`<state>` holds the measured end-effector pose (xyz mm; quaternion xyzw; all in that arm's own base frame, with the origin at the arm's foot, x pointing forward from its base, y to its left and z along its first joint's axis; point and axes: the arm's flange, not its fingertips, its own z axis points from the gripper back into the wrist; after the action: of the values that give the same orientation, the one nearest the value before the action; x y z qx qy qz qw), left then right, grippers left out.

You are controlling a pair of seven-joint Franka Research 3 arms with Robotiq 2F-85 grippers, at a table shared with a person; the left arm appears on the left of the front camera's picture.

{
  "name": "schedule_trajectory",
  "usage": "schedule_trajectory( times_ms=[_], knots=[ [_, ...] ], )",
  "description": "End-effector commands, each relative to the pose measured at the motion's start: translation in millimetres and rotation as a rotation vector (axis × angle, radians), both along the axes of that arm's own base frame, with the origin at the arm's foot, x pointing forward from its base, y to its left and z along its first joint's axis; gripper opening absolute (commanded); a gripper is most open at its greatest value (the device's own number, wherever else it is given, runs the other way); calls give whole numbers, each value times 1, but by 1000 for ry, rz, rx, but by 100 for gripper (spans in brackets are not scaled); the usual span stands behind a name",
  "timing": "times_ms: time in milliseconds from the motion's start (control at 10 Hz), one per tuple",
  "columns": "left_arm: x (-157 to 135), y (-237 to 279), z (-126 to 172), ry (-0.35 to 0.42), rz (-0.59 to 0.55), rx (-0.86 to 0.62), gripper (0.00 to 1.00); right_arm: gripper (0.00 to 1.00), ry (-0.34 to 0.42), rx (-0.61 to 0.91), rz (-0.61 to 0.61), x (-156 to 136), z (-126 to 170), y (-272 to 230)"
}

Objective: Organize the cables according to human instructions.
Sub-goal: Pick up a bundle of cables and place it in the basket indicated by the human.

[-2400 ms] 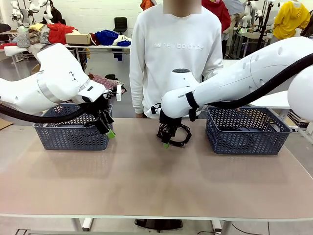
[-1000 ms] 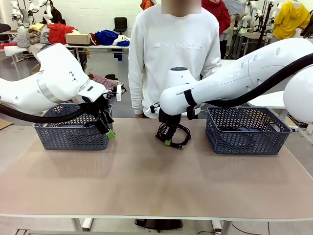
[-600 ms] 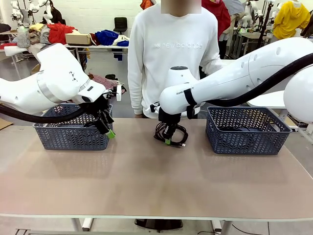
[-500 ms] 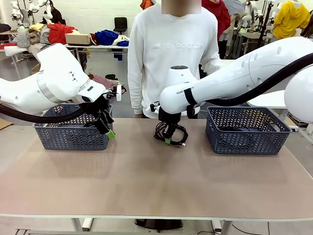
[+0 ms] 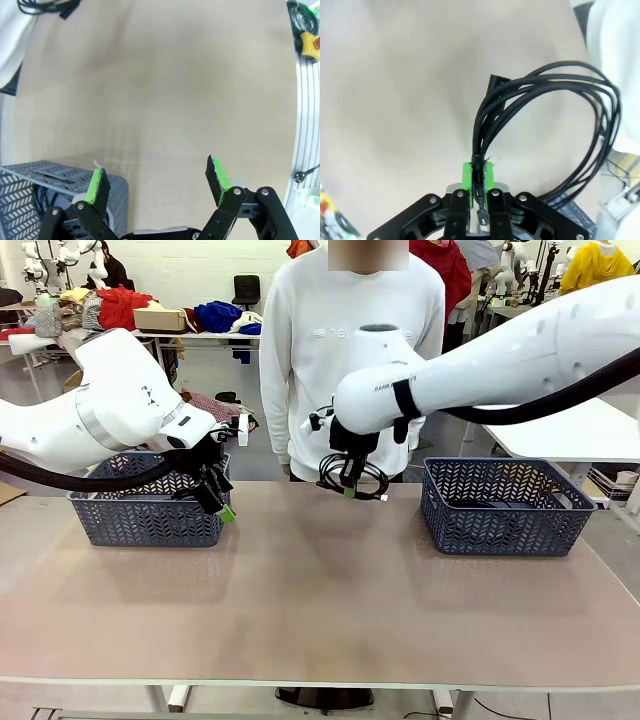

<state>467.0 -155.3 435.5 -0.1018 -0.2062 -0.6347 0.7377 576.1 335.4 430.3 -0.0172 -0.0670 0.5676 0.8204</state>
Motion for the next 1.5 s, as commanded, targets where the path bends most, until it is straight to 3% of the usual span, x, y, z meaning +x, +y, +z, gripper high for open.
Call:
schedule_trajectory(
  times_ms=[0, 300, 600, 1100, 1400],
  knots=[
    [1, 3, 1, 3, -11, 1, 100, 0, 7, -67, 162, -17, 24, -32],
    [1, 3, 1, 3, -11, 1, 100, 0, -11, -81, 208, -24, 55, -78],
    [1, 3, 1, 3, -11, 1, 100, 0, -42, -54, 166, -37, 72, -135],
    [1, 3, 1, 3, -11, 1, 100, 0, -83, -20, 70, -46, 63, -217],
    [1, 3, 1, 3, -11, 1, 100, 0, -72, -12, 75, -39, 57, -256]
  ],
)
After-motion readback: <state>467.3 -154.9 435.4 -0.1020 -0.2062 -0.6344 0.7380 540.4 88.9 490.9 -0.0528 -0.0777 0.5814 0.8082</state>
